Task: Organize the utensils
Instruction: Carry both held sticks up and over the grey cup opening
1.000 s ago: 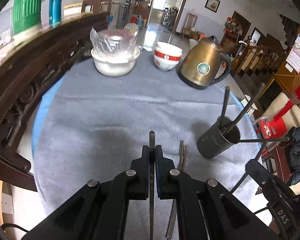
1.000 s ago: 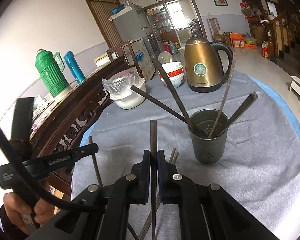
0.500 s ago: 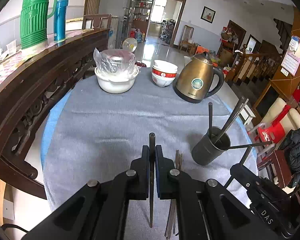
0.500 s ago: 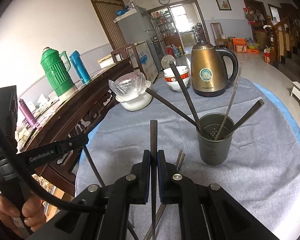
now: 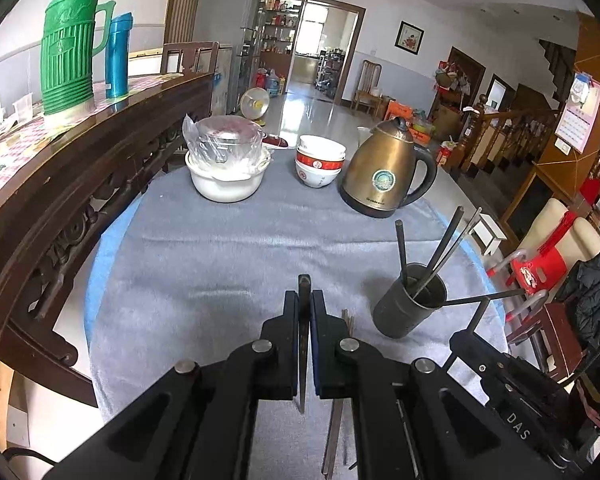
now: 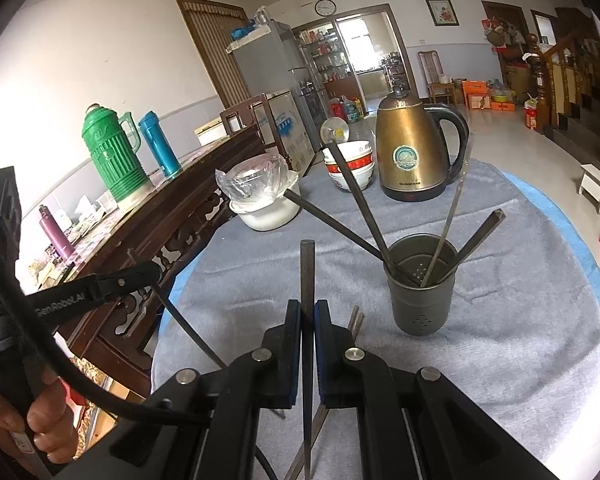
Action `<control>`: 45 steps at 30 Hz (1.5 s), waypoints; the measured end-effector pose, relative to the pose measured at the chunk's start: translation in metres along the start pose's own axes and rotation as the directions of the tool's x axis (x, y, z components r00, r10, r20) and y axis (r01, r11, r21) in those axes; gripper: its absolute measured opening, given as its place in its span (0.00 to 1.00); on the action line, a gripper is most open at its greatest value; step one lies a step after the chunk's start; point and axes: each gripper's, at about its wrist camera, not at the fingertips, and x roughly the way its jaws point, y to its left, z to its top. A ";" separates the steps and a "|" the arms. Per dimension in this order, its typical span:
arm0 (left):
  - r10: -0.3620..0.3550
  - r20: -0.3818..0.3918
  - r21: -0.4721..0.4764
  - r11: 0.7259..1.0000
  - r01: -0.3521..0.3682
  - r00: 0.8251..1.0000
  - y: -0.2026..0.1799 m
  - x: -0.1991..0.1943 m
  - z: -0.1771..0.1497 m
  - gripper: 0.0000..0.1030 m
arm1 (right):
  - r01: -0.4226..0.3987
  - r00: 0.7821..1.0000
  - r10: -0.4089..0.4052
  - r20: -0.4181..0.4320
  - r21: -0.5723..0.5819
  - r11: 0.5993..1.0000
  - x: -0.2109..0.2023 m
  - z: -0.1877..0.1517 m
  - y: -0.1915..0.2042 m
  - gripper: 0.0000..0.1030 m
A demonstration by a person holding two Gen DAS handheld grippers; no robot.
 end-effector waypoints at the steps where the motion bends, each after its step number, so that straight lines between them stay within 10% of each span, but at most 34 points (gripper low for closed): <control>1: -0.003 0.000 0.000 1.000 0.003 1.000 0.000 0.000 0.000 0.05 | 0.002 1.000 -0.002 0.001 0.003 1.000 0.000 0.000 -0.001 0.07; 45: 0.052 0.054 0.079 0.995 -0.056 0.997 -0.018 -0.016 0.001 0.05 | -0.036 0.981 0.017 0.191 0.099 0.994 -0.036 0.010 -0.039 0.07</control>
